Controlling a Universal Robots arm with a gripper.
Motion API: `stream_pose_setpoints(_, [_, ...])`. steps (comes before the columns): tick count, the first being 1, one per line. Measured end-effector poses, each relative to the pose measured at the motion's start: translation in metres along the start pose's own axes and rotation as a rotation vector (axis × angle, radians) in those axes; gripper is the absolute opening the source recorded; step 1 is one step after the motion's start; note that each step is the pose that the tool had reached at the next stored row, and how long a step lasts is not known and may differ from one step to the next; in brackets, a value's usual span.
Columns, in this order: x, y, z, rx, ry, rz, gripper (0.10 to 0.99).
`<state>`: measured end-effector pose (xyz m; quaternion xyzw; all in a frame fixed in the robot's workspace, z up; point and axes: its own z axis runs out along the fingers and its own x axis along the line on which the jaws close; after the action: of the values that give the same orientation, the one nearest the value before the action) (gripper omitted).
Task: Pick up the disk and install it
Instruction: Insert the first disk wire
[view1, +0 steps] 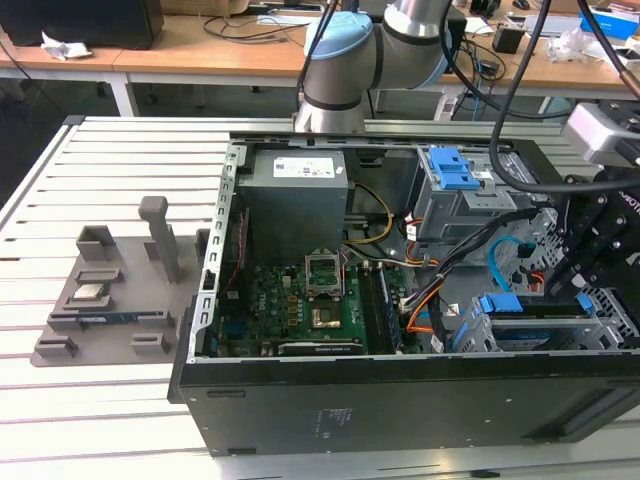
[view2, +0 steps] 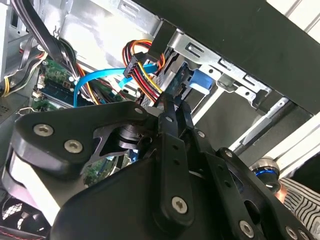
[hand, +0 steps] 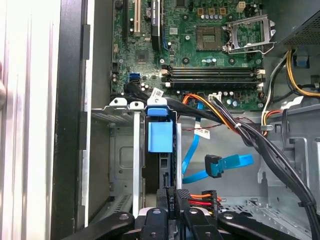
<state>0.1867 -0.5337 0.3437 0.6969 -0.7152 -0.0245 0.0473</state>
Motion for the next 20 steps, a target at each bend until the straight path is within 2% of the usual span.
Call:
stream_pose_setpoints(8, [-0.0002, -0.0024, 0.0031, 0.000, -0.0001, 0.000, 0.184])
stream_pose_setpoints(16, [-0.0002, -0.0031, 0.0006, 0.000, -0.0002, 0.000, 0.184])
stream_pose_setpoints(20, [-0.0002, -0.0053, 0.0015, -0.005, 0.0000, 0.000, 0.184])
